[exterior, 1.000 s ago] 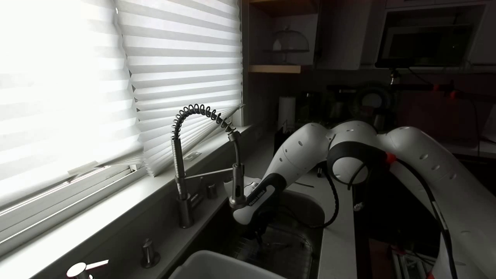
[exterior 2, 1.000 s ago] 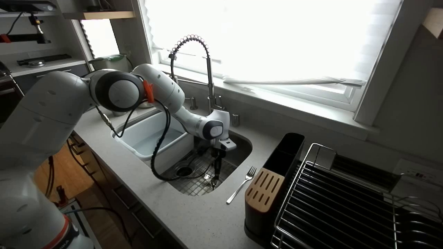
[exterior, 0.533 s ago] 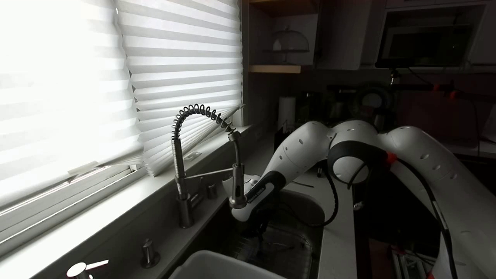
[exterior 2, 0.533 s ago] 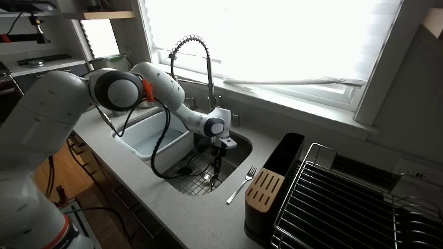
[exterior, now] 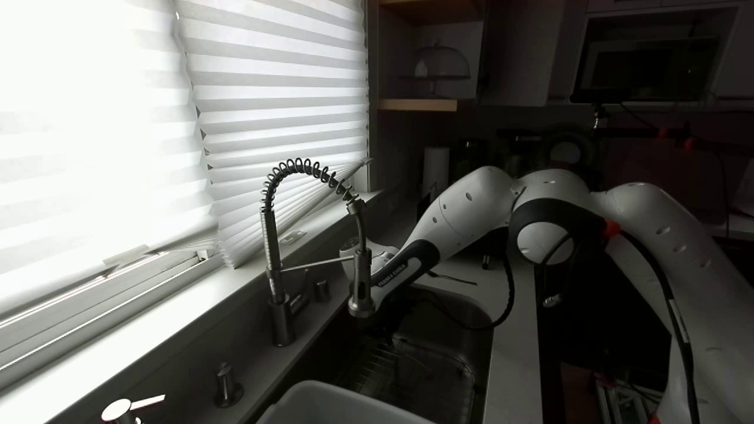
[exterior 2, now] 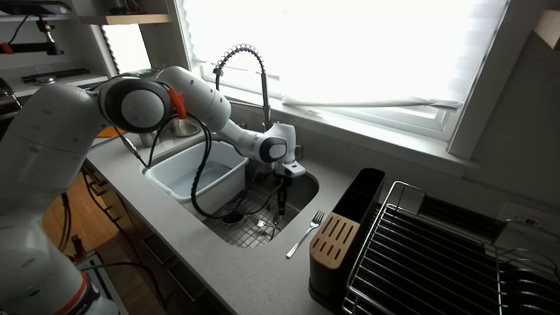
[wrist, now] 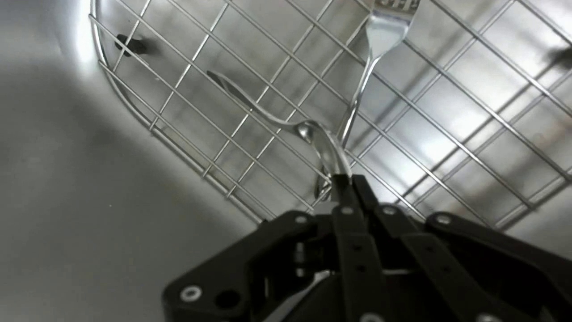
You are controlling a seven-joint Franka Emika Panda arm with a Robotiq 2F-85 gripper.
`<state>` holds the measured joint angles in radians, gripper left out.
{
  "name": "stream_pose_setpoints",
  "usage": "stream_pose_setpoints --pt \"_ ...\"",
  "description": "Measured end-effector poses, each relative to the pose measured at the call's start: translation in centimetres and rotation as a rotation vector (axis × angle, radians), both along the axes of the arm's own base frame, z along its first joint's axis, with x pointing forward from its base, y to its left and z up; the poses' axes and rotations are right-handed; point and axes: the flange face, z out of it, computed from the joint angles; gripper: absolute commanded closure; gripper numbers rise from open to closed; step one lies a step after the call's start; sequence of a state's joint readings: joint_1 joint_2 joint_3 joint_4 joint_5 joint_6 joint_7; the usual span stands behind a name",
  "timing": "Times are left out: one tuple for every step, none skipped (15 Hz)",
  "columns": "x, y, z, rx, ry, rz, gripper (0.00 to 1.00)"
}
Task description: Put the spoon and fork on the dish rack
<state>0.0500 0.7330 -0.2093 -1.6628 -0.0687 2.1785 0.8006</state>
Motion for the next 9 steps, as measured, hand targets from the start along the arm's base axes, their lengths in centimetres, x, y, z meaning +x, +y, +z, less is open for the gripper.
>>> stream_pose_setpoints --pt "0.1 0.0 0.8 0.000 -0.014 -0.002 0.99" --pt "0.1 -0.1 1.5 0.001 -0.028 -0.003 0.99" --pt "0.1 -0.1 2.1 0.002 -0.040 -0.003 0.99" --pt "0.0 -0.2 2.7 0.002 -0.050 -0.005 0.99" --pt "-0.1 -0.3 3.3 0.002 -0.060 -0.005 0.99" --pt "-0.3 -0.4 3.8 0.002 -0.069 -0.006 0.99" --pt "-0.4 -0.5 4.3 0.002 -0.076 -0.007 0.99" --pt "-0.7 -0.6 4.8 0.002 -0.082 -0.007 0.99" --pt "-0.9 -0.6 5.4 0.002 -0.089 -0.006 0.99"
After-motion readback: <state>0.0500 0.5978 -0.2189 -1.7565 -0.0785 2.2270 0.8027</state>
